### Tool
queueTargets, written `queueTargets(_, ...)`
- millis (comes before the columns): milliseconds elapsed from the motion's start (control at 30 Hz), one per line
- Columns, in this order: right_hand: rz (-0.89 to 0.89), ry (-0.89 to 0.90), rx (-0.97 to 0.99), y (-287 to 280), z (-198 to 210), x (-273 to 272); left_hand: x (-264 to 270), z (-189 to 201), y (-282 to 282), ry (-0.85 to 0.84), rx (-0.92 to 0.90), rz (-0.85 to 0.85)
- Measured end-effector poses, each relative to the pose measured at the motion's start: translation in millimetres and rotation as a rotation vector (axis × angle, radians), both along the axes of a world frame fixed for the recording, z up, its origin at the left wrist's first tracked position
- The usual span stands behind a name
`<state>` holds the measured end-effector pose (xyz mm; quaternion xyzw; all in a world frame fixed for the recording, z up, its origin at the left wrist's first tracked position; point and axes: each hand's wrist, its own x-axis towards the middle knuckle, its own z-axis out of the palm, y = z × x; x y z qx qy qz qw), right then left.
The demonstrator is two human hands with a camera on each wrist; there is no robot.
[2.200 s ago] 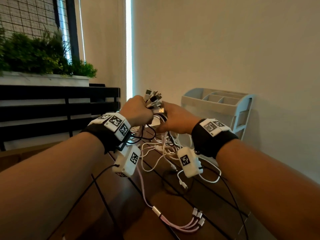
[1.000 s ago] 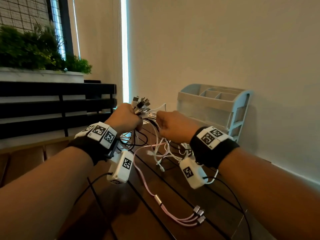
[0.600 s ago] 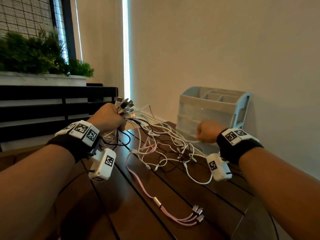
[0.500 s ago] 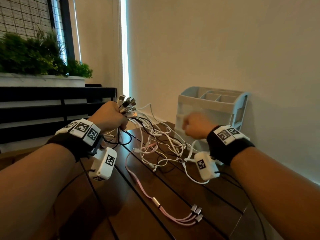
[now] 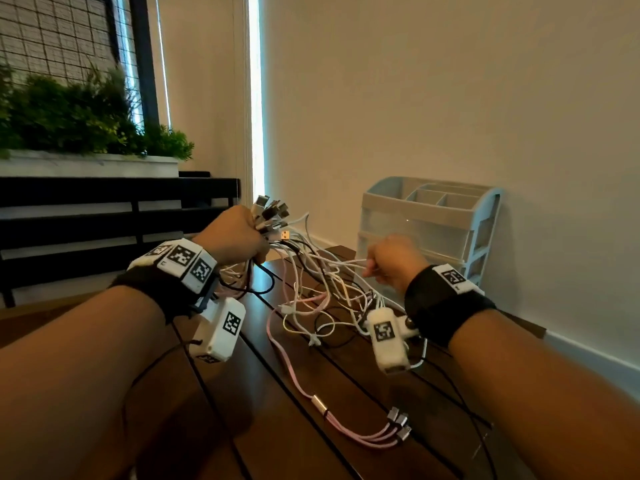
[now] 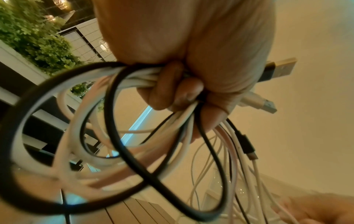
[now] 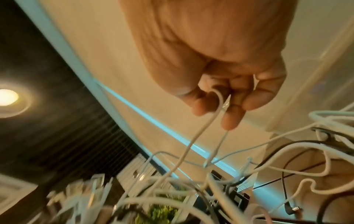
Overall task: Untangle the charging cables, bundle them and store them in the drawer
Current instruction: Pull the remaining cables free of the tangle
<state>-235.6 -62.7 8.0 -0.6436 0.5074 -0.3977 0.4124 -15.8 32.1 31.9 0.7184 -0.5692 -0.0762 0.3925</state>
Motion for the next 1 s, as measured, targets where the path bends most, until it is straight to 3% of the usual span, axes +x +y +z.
queueTargets(67, -0.065, -0.058, 0.077, -3.2, 1.8, -4.8, 1.8, 0.2, -0.1, 0.008, -0.013, 0.011)
queueTargets(100, -0.081, 0.008, 0.051, -8.4, 0.6, -9.3, 3.9, 1.3, 0.5, 0.013, -0.016, 0.012)
queueTargets(167, -0.113, 0.453, 0.011, -8.6, 1.6, -18.6, 7.9, 4.6, 1.4, 0.007, -0.013, 0.011)
queueTargets(200, -0.128, 0.671, -0.107, -7.7, 1.2, -18.1, 7.7, 5.7, 1.5, -0.012, -0.004, 0.013)
queueTargets(267, -0.109, 0.763, -0.251, 1.6, 7.1, -11.0, 3.8, 6.9, -0.7, -0.075, 0.029, 0.012)
queueTargets(333, -0.111, 0.679, -0.406, 10.6, 16.3, -2.9, -2.6, 7.5, -2.9, -0.133, 0.057, -0.006)
queueTargets(467, 0.233, 0.509, -0.178, 34.8, 39.7, 15.7, -12.6, 10.6, -1.6, -0.186, 0.094, -0.022)
queueTargets(600, 0.34, 0.521, -0.61, 37.3, 32.3, 40.5, -20.0, 12.4, -1.4, -0.209, 0.112, -0.051)
queueTargets(767, 0.451, 0.199, -0.558, 15.2, -1.6, 64.9, -23.3, 10.9, 1.2, -0.141, 0.096, -0.133)
queueTargets(1000, 0.442, 0.588, -0.611, -2.1, -17.0, 39.4, -10.9, 16.1, 11.0, -0.031, 0.032, -0.092)
